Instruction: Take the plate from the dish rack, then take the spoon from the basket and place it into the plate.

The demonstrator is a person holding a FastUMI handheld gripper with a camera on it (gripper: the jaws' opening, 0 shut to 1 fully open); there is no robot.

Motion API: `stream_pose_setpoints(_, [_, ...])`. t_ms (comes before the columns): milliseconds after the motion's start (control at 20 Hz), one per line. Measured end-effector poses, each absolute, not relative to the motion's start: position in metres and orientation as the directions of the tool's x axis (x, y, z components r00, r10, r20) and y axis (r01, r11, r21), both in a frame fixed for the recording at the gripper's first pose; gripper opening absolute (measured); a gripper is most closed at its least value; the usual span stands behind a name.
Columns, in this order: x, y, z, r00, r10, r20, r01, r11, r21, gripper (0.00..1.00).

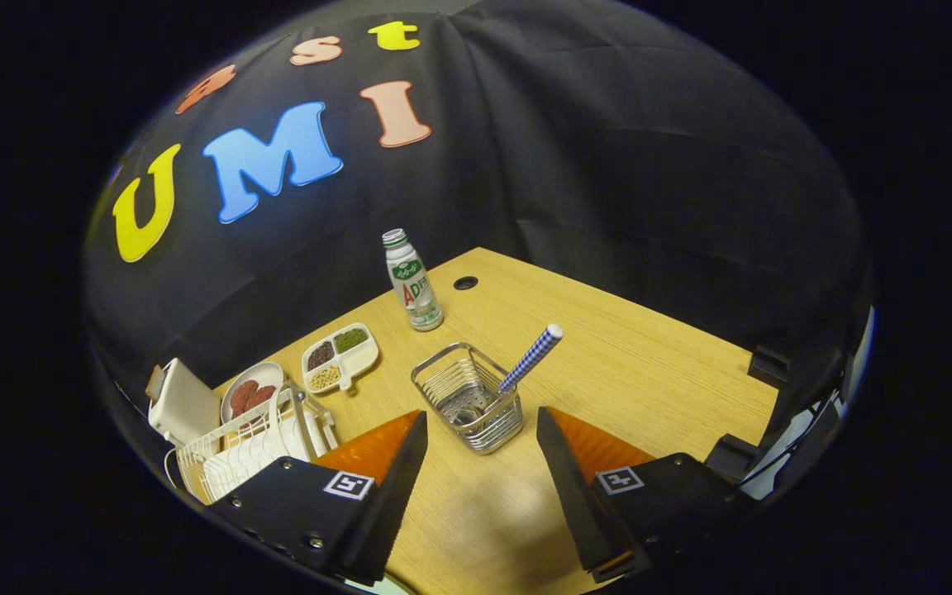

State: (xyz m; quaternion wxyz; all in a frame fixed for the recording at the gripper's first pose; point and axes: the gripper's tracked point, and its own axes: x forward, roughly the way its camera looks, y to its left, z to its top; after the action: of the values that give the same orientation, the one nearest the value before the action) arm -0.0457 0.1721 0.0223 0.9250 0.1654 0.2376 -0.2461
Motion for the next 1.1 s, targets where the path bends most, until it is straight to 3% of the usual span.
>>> stream_pose_setpoints(550, [-0.005,0.123,0.005,0.723,-0.433,-0.538,0.623,0.745,0.237,0.83])
stream_pose_setpoints(600, [-0.004,0.12,0.003,0.717,-0.439,-0.541,0.628,0.743,0.23,0.65])
stream_pose_setpoints(650, [-0.004,0.117,-0.001,0.711,-0.445,-0.545,0.634,0.74,0.223,0.57])
stream_pose_setpoints(750, [-0.001,0.115,0.0,0.716,-0.44,-0.543,0.63,0.741,0.231,0.57])
stream_pose_setpoints(900, [0.001,0.116,-0.002,0.717,-0.438,-0.543,0.626,0.747,0.225,0.27])
stream_pose_setpoints(950, [0.006,0.12,0.002,0.735,-0.426,-0.527,0.612,0.752,0.245,0.27])
stream_pose_setpoints(1050, [0.015,0.124,0.007,0.758,-0.408,-0.508,0.587,0.767,0.26,0.11])
stream_pose_setpoints(1100, [0.017,0.129,0.009,0.771,-0.393,-0.501,0.568,0.781,0.261,0.11])
